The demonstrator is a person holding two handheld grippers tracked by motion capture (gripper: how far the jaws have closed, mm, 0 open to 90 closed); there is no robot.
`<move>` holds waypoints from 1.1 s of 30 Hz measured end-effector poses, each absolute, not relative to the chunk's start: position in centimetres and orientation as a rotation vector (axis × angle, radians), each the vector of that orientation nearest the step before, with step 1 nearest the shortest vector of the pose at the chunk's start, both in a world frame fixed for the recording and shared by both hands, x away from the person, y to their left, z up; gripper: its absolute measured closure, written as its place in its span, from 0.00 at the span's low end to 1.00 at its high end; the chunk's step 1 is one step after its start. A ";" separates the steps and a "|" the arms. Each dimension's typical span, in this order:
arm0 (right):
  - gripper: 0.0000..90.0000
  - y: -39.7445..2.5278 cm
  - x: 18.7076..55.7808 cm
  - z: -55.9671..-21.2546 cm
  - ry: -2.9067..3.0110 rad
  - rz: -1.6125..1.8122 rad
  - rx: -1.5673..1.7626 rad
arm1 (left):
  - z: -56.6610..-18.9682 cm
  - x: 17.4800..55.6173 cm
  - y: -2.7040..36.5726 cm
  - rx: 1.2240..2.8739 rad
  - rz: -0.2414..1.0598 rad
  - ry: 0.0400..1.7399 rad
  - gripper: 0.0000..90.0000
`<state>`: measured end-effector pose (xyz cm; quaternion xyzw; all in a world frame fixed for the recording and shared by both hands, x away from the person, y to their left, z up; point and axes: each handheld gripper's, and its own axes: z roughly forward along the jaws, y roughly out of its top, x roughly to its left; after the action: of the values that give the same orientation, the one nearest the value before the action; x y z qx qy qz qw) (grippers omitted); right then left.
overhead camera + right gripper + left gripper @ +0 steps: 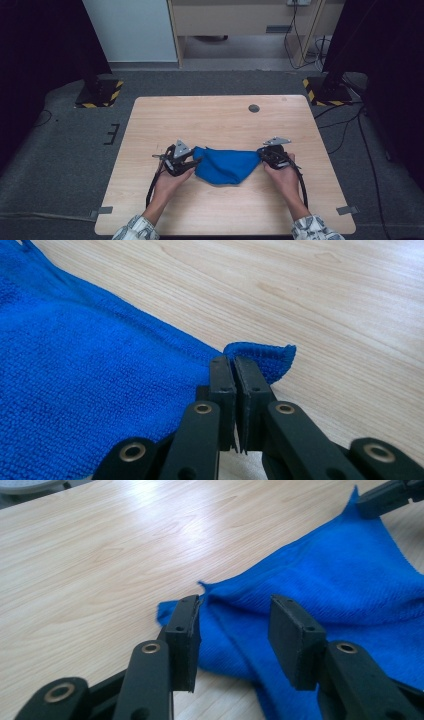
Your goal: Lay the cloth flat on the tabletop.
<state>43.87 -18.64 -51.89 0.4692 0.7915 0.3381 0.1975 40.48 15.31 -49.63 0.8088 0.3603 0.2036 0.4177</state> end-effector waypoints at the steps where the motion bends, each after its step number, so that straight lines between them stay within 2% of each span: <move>1: 0.97 -18.7 43.9 -51.9 2.214 0.945 1.307 | -49.7 40.6 15.0 2.043 0.520 0.901 0.62; 10: 0.96 -18.7 43.8 -51.6 2.209 0.965 1.297 | -51.2 42.1 14.0 2.141 0.541 0.917 0.56; 23: 0.95 -18.9 43.8 -51.5 2.203 0.980 1.290 | -51.7 45.7 10.9 2.136 0.544 0.912 0.53; 26: 0.95 -19.1 43.8 -51.6 2.201 0.978 1.298 | -51.9 46.8 10.3 2.138 0.536 0.922 0.55; 33: 0.96 -19.3 44.0 -51.6 2.193 0.981 1.310 | -51.8 47.7 10.4 2.118 0.501 0.938 0.67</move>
<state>43.99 -19.33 -51.57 0.4689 0.7851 0.3512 0.2012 47.70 10.39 -51.79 0.8280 0.3666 0.1958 0.3766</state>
